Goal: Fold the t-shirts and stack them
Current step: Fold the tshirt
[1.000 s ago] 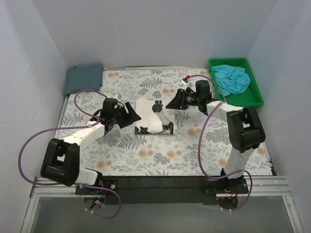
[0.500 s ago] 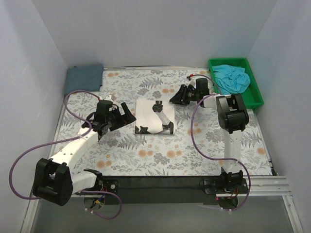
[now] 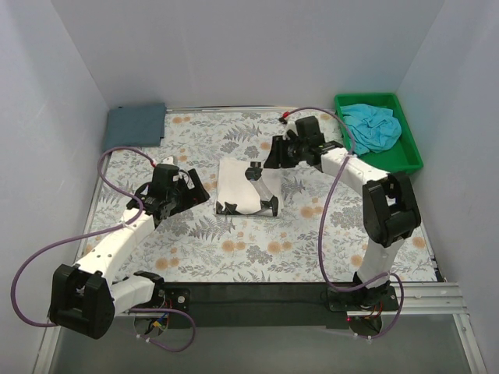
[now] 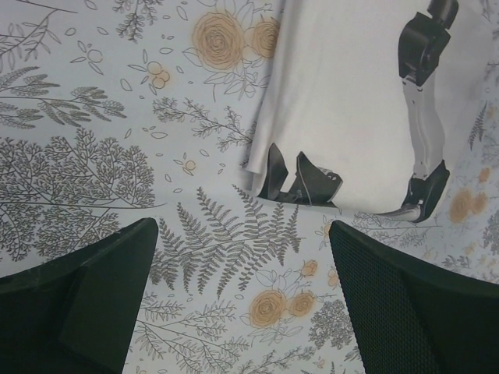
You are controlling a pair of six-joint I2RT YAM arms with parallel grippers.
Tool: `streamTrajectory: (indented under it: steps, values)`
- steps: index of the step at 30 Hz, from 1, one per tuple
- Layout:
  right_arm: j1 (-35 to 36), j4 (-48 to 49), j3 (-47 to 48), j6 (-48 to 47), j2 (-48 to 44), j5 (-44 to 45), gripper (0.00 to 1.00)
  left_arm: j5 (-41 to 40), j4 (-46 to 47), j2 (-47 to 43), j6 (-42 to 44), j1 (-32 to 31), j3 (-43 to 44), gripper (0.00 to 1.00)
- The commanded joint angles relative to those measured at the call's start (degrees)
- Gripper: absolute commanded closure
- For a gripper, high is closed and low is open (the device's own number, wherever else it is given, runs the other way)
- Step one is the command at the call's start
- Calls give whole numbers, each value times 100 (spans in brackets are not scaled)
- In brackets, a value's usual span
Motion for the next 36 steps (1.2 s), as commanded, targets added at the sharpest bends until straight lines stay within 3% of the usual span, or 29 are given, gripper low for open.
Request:
streamTrajectory:
  steps: [1,7,17,20,24,30,36]
  values:
    - [830,-1124,147,-496,-276,974,59,-534,-357,-161,4,22,234,15]
    - [1456,-1424,-301,-364,-285,1124,60,-499,-366,-283,56,22,243,16]
    - [912,-1916,-1145,-1032,-294,2239,60,-543,-454,-380,109,22,234,13]
    - [640,-2091,-1163,-893,-382,2424,60,-789,-664,-380,-48,31,357,2]
    - [708,-2136,-1014,-1014,-820,2540,60,-833,-814,-328,-136,31,445,2]
    - [1762,-2127,-575,-1506,-1208,2618,52,-675,-779,-170,-347,31,375,2]
    - [2904,-1978,-347,-1867,-832,3241,44,-465,-726,76,-593,66,252,2]
